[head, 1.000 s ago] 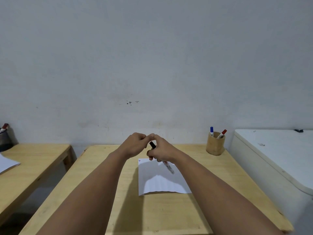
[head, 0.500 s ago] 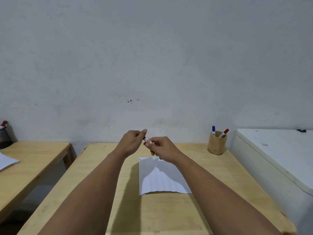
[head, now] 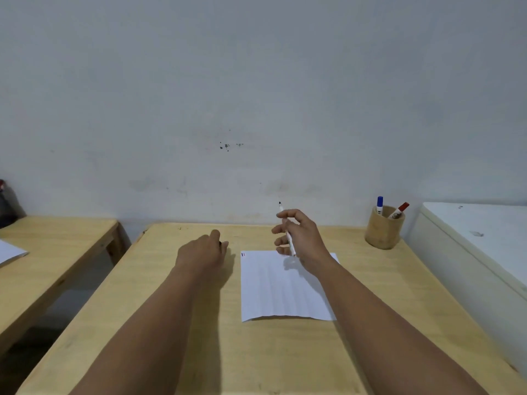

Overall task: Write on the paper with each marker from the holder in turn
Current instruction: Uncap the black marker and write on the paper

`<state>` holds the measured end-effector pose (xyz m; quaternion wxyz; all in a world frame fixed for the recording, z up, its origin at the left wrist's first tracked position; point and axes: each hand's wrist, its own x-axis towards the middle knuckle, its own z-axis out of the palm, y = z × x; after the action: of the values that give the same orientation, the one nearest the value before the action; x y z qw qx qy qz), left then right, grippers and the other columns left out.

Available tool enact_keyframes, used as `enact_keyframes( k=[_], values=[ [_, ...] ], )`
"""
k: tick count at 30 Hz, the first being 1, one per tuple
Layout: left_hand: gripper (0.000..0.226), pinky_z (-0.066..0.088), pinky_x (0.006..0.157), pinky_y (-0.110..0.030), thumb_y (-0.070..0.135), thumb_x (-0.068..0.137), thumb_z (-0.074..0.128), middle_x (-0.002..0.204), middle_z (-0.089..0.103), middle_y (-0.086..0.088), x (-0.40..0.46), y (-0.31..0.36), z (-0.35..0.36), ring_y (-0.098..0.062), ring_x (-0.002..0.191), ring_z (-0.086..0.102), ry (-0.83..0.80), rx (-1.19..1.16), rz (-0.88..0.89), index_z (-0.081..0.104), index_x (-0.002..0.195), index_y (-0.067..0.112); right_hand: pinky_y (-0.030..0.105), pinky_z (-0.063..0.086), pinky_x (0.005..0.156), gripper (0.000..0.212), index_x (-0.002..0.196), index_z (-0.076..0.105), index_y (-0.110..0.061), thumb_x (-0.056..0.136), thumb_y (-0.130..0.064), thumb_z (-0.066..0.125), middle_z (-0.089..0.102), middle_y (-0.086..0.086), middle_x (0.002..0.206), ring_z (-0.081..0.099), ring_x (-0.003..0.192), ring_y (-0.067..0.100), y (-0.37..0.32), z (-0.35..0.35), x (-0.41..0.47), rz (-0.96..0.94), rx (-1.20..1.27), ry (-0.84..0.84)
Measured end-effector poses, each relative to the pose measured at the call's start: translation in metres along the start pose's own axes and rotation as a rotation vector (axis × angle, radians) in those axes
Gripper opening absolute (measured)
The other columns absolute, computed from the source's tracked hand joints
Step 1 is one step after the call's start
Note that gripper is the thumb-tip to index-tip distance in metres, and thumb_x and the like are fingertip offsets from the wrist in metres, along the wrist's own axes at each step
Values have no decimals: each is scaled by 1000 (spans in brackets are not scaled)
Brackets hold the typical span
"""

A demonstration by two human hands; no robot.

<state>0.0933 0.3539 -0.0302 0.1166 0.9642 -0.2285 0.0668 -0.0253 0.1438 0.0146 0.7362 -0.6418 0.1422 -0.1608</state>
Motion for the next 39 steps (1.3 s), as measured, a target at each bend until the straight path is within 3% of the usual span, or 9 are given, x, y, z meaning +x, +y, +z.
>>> enact_keyframes(
  k=[6, 10, 13, 16, 19, 22, 26, 32, 39],
  values=[
    [34, 41, 67, -36, 47, 104, 37, 108, 62, -5, -4, -15, 24, -32, 94, 66, 8, 25, 45, 48, 114, 15, 30, 56, 64, 27, 125, 71, -17, 103, -6, 58, 84, 10, 107, 78, 78, 23, 9, -12, 14, 85, 247, 0],
    [40, 46, 67, -36, 56, 100, 40, 108, 59, 0, -5, -19, 18, -29, 91, 65, -39, 17, 51, 47, 115, 19, 25, 46, 53, 22, 104, 73, -18, 103, -40, 70, 76, 7, 80, 63, 57, 14, 20, -8, 18, 47, 98, 103],
    [38, 48, 66, -36, 56, 92, 54, 103, 56, 6, -20, -16, 15, -23, 87, 60, 168, -148, 39, 50, 109, 22, 23, 38, 49, 43, 103, 80, -19, 109, -51, 52, 65, 4, 64, 50, 46, 13, 20, 1, 19, 72, 70, 187],
    [26, 48, 66, -36, 44, 86, 63, 98, 56, 12, -44, 1, 12, -18, 87, 54, 397, -266, 189, 59, 101, 24, 23, 39, 49, 20, 109, 78, -20, 105, -26, 59, 73, 8, 77, 56, 50, 17, 22, 7, 16, 38, 33, 179],
    [43, 48, 93, -39, 58, 88, 58, 127, 63, 13, -63, 10, 20, -17, 116, 55, 174, -275, 372, 65, 120, 29, 22, 45, 49, 15, 93, 81, -17, 100, -26, 71, 78, 5, 76, 61, 52, 16, 29, 18, 17, -24, -71, 169],
    [64, 28, 117, -47, 71, 89, 48, 162, 37, 10, -71, 6, 29, -21, 153, 24, -65, -173, 374, 51, 144, 38, 22, 44, 48, 30, 81, 74, -14, 102, -34, 69, 69, 3, 64, 58, 48, 14, 40, 32, 21, -32, -172, 193],
    [65, 20, 120, -44, 72, 91, 46, 163, 36, 7, -72, 6, 31, -18, 154, 22, -71, -128, 380, 49, 147, 39, 27, 48, 52, 20, 84, 77, -14, 94, -31, 72, 73, 3, 69, 62, 57, 18, 55, 47, 25, 13, -187, 139],
    [72, 20, 121, -45, 76, 88, 42, 163, 38, 7, -74, 5, 34, -18, 154, 24, -45, -125, 365, 49, 147, 36, 27, 49, 53, 35, 80, 69, -8, 96, -39, 77, 72, 4, 64, 63, 51, 15, 81, 55, 33, 17, -252, 187],
    [107, 4, 127, -52, 93, 78, 25, 172, 12, 1, -80, 4, 32, -23, 159, 0, -125, -37, 181, 24, 161, 26, 26, 49, 51, 26, 71, 60, -8, 93, -21, 66, 70, 15, 65, 64, 52, 19, 90, 52, 36, 46, -237, 231]
  ],
)
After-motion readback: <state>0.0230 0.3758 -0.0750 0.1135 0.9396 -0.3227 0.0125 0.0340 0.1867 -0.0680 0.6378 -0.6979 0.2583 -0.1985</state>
